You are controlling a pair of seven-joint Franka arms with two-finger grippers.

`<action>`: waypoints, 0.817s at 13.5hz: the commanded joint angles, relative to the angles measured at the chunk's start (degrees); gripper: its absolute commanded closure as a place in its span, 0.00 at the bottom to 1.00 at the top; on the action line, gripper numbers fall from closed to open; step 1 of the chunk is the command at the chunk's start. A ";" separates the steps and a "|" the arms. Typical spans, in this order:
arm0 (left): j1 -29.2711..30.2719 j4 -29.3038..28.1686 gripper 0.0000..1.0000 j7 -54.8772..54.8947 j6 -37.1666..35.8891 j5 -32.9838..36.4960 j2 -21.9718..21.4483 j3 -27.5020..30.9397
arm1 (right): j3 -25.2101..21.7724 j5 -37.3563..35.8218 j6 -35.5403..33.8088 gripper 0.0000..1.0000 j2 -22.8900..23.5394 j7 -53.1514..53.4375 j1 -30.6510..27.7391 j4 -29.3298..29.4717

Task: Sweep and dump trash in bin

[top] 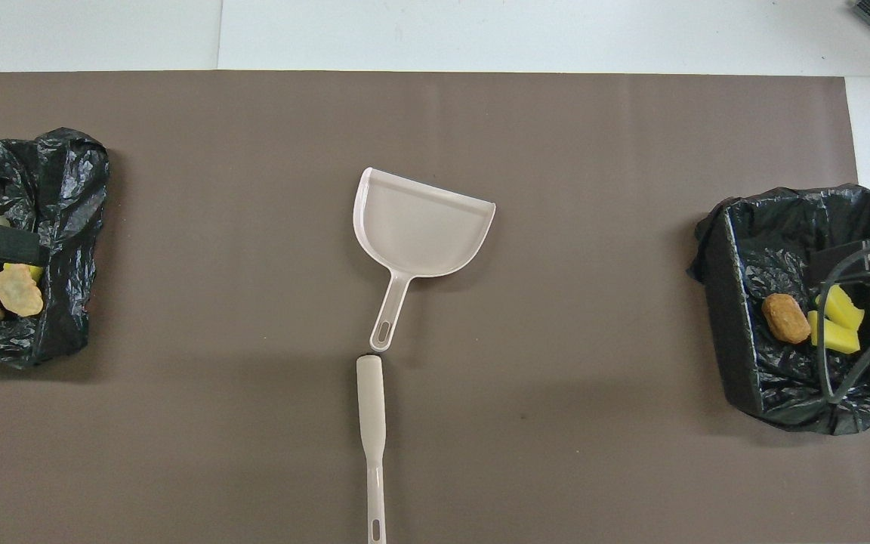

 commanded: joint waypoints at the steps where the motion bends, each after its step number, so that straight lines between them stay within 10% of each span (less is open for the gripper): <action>1: 0.49 1.31 0.00 -1.30 -3.17 0.14 -0.49 -0.77 | 0.09 1.03 0.00 0.00 -0.99 0.47 -0.26 -1.07; 11: -0.30 5.10 0.00 -4.55 -7.77 0.14 -0.05 -2.96 | 0.09 1.03 0.00 0.00 -0.99 0.47 -0.26 -1.07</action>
